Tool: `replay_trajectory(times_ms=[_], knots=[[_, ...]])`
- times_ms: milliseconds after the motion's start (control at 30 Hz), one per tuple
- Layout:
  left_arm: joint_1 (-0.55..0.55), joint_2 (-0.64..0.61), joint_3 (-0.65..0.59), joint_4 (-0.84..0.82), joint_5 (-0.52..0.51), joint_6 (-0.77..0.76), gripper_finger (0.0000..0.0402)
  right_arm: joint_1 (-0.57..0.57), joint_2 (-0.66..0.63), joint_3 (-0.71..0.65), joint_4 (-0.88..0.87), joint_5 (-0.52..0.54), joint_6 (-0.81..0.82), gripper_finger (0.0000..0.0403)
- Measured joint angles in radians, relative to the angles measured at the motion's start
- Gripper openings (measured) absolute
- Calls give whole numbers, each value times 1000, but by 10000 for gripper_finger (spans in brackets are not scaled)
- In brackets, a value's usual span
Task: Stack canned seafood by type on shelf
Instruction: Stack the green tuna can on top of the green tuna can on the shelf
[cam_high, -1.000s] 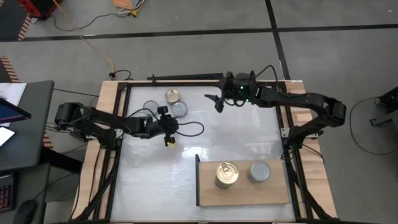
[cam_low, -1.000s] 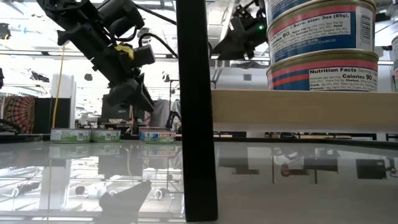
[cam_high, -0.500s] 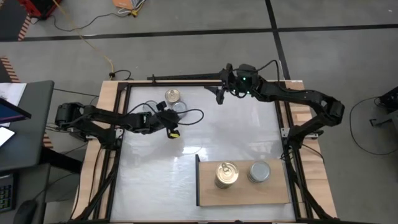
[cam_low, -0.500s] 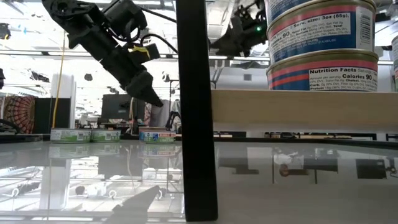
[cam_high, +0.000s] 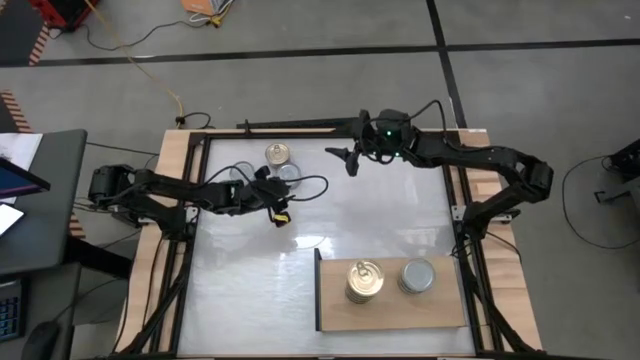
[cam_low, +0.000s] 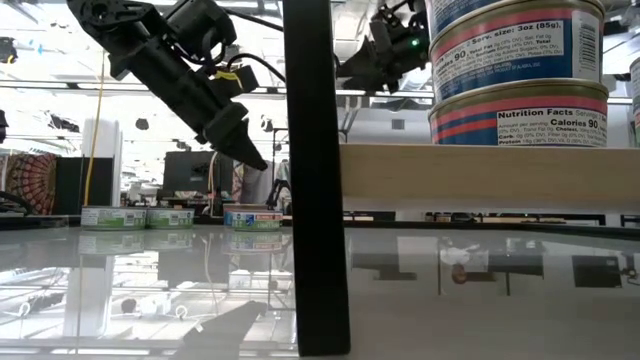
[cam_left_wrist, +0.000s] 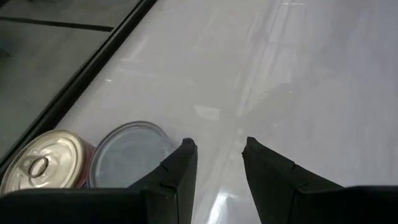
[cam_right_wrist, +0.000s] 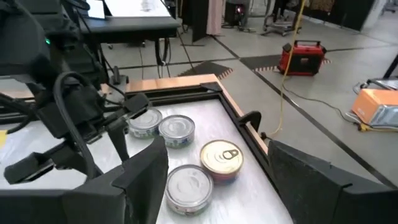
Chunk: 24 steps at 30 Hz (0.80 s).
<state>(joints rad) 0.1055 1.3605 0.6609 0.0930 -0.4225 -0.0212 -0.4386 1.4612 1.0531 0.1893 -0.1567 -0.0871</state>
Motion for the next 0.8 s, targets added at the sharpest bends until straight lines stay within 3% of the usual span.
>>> replay_trajectory(times_ms=[267, 500, 800], knots=[[0, 1, -3, -10, 0, 65, 123, -3, 0, 0, 36, 0, -23, 302], [6, 1, -77, 122, -6, 145, 123, 2, 33, -1, 74, 0, -55, 302], [-5, 1, -21, 101, 13, 163, 123, 19, 0, 55, 41, 1, -64, 302]])
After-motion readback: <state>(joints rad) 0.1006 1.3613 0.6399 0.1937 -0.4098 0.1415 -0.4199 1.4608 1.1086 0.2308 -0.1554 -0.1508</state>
